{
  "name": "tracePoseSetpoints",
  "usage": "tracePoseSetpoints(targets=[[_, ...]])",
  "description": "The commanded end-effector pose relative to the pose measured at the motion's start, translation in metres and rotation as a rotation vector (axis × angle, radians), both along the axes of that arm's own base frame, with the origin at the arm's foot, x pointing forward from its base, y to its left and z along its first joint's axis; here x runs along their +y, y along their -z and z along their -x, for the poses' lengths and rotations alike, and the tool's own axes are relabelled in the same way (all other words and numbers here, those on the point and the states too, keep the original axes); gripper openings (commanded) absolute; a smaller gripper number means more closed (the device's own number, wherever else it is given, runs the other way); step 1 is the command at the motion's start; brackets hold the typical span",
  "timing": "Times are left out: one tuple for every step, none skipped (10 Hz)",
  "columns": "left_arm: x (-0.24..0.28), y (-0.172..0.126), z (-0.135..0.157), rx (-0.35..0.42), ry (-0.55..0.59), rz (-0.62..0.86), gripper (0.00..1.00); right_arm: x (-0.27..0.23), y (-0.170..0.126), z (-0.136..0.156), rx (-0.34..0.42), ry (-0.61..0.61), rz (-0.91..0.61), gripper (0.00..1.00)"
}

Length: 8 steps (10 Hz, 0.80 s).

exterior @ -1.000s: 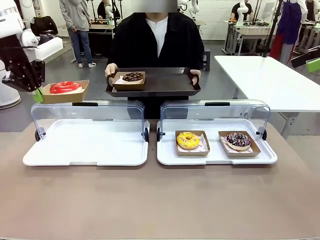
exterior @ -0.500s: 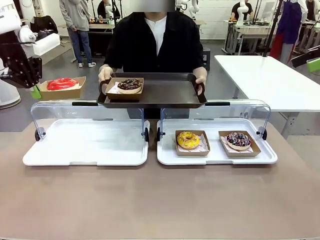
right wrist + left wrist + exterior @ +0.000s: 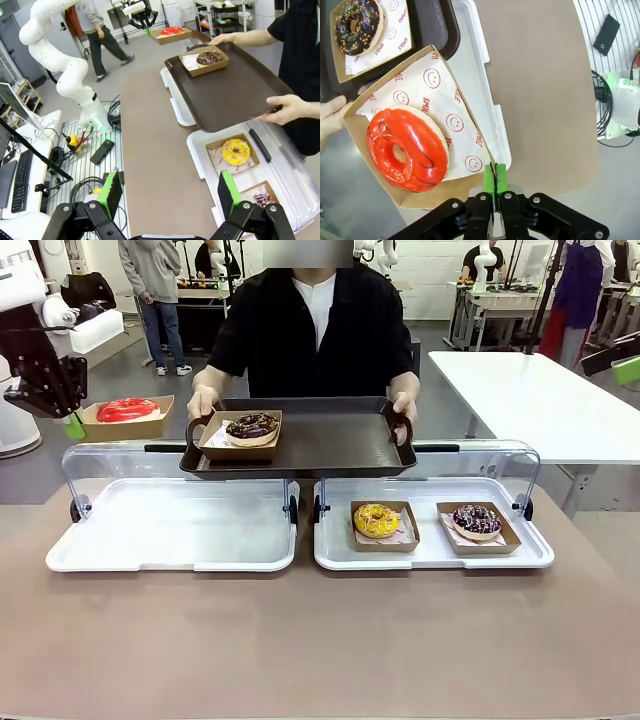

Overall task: Provide the desired donut to the person.
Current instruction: Place the picked Paper togo box onto the Handle tray extended by the person.

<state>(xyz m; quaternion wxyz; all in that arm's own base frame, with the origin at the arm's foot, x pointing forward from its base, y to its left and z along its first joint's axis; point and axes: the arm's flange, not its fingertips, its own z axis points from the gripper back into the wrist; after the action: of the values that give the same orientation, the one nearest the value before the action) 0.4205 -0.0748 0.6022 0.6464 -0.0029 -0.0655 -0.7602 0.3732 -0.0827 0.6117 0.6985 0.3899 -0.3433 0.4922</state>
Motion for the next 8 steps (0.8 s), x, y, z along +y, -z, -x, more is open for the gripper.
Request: tracePoseSetpoints(targets=[[0.001, -0.001, -0.001, -0.002, 0.0, 0.005, 0.0, 0.001, 0.0, 0.0, -0.008, -0.009, -0.007, 1.0], [0.0, 0.0, 0.0, 0.0, 0.0, 0.0, 0.01, 0.001, 0.0, 0.0, -0.008, -0.009, -0.007, 1.0], [-0.011, -0.013, 0.006, -0.007, 0.017, 0.003, 0.01, 0.001, 0.0, 0.0, -0.008, -0.009, -0.007, 1.0], [-0.023, -0.034, -0.001, -0.022, 0.037, -0.02, 0.01, 0.001, 0.0, 0.0, -0.008, -0.009, -0.007, 1.0], [-0.038, -0.045, 0.003, -0.033, 0.053, -0.019, 0.01, 0.001, 0.0, 0.0, -0.008, -0.009, -0.007, 1.0], [-0.056, -0.058, 0.003, -0.048, 0.064, -0.024, 0.01, 0.001, 0.0, 0.0, -0.008, -0.009, -0.007, 1.0], [-0.077, -0.069, -0.005, -0.058, 0.089, -0.036, 0.01, 0.001, 0.0, 0.0, -0.008, -0.009, -0.007, 1.0], [-0.096, -0.077, -0.008, -0.072, 0.105, -0.024, 0.01, 0.001, 0.0, 0.0, -0.008, -0.009, -0.007, 1.0]])
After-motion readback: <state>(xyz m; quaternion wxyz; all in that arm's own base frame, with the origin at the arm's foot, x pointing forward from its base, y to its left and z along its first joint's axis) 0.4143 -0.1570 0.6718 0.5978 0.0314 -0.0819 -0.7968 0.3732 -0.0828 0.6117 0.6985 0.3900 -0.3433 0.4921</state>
